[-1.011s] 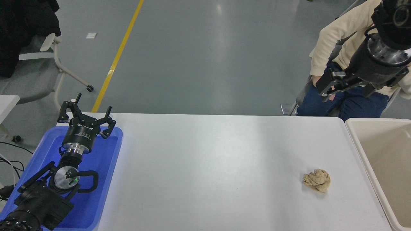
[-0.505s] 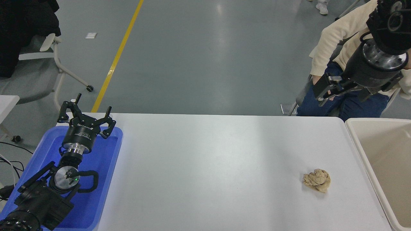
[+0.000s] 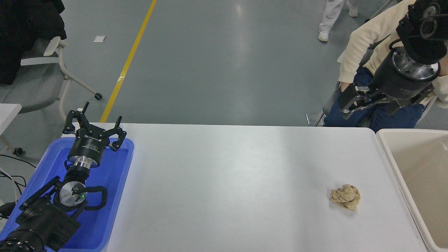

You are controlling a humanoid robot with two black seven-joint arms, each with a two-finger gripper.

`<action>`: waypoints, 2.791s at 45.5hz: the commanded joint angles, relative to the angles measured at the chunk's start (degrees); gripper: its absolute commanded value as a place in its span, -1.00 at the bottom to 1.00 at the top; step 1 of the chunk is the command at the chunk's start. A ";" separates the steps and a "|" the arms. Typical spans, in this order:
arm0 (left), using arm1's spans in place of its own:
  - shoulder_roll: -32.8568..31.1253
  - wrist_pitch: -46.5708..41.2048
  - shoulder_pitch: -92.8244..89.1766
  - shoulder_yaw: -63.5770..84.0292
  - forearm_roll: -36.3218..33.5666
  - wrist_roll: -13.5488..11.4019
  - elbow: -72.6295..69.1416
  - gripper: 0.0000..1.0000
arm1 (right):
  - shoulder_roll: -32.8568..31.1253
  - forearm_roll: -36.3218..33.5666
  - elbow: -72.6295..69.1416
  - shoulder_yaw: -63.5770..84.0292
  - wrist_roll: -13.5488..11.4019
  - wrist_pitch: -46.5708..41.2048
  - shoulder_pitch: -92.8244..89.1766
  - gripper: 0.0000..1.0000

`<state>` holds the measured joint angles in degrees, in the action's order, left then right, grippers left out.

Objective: Pick up paper ball place in dustbin

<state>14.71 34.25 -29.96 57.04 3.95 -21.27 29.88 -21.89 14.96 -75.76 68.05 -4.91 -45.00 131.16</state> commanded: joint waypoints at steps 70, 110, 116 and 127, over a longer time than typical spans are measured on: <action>-0.04 0.03 -0.01 0.00 0.00 0.00 0.00 1.00 | -1.75 7.37 17.13 -13.11 -0.36 31.11 -55.39 0.98; -0.04 0.03 0.08 0.00 -0.09 0.00 0.00 1.00 | 1.24 6.93 25.48 -16.10 -0.36 32.70 -63.48 0.80; -0.04 0.03 -0.01 0.00 0.00 0.00 0.00 1.00 | 1.59 6.93 26.45 -17.51 -0.36 32.70 -64.80 0.74; -0.04 0.03 -0.01 0.00 -0.09 0.00 0.00 1.00 | 1.42 4.82 25.83 -18.04 -0.36 32.52 -65.33 -0.96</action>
<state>14.69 34.28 -29.94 57.04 3.89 -21.27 29.88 -20.46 21.64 -49.97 50.79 -5.28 -12.36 66.82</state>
